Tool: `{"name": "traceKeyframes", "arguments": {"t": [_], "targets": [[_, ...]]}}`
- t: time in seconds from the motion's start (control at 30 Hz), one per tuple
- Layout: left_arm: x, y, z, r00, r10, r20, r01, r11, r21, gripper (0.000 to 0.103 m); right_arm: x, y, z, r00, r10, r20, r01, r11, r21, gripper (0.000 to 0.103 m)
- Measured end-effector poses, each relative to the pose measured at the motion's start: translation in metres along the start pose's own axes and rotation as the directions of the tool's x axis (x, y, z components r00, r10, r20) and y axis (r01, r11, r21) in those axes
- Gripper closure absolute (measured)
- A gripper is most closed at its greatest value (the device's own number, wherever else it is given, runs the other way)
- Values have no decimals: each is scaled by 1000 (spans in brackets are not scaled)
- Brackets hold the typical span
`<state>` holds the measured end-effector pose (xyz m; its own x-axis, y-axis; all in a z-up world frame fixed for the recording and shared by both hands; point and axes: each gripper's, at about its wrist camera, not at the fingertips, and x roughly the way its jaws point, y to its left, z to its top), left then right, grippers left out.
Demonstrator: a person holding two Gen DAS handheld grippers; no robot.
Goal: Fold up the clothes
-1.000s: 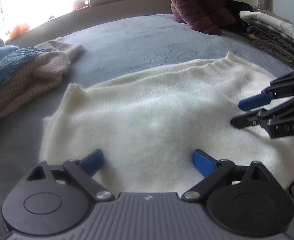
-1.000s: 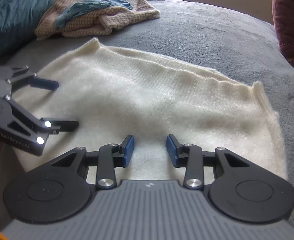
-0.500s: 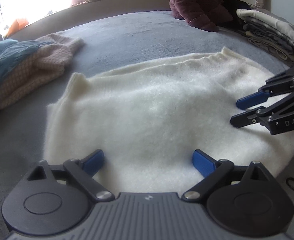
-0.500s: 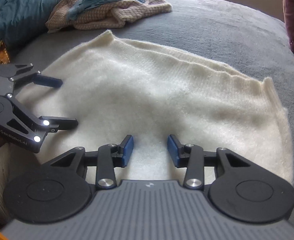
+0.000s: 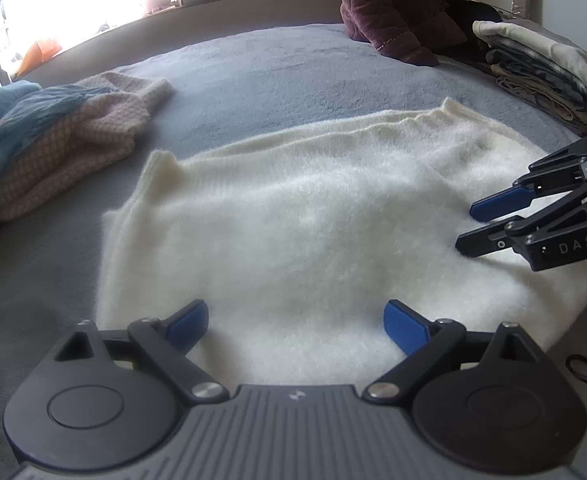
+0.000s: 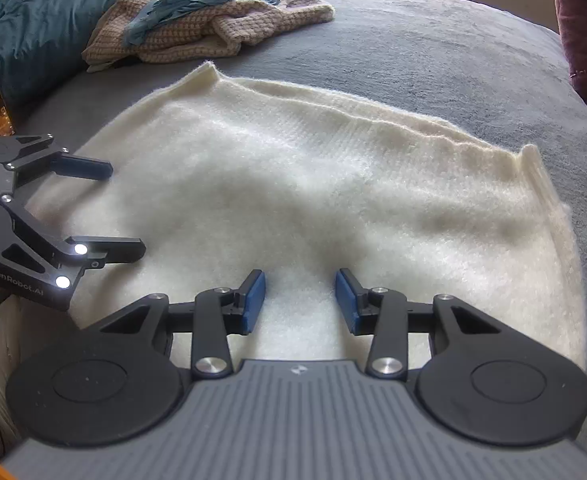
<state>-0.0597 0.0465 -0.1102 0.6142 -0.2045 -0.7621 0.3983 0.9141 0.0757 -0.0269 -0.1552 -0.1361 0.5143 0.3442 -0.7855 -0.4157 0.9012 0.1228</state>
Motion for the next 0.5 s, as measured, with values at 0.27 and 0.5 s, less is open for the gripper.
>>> {"name": "traceKeyframes", "arguments": {"t": [0.27, 0.5], "targets": [[2, -1, -4, 1000, -2, -17, 2, 1000, 15, 8, 0, 1, -1, 1000, -1, -1, 1, 1000, 4, 62], [3, 0, -4, 1000, -3, -19, 4, 1000, 13, 8, 1, 4, -2, 1000, -2, 0, 2, 1000, -9, 56]]}}
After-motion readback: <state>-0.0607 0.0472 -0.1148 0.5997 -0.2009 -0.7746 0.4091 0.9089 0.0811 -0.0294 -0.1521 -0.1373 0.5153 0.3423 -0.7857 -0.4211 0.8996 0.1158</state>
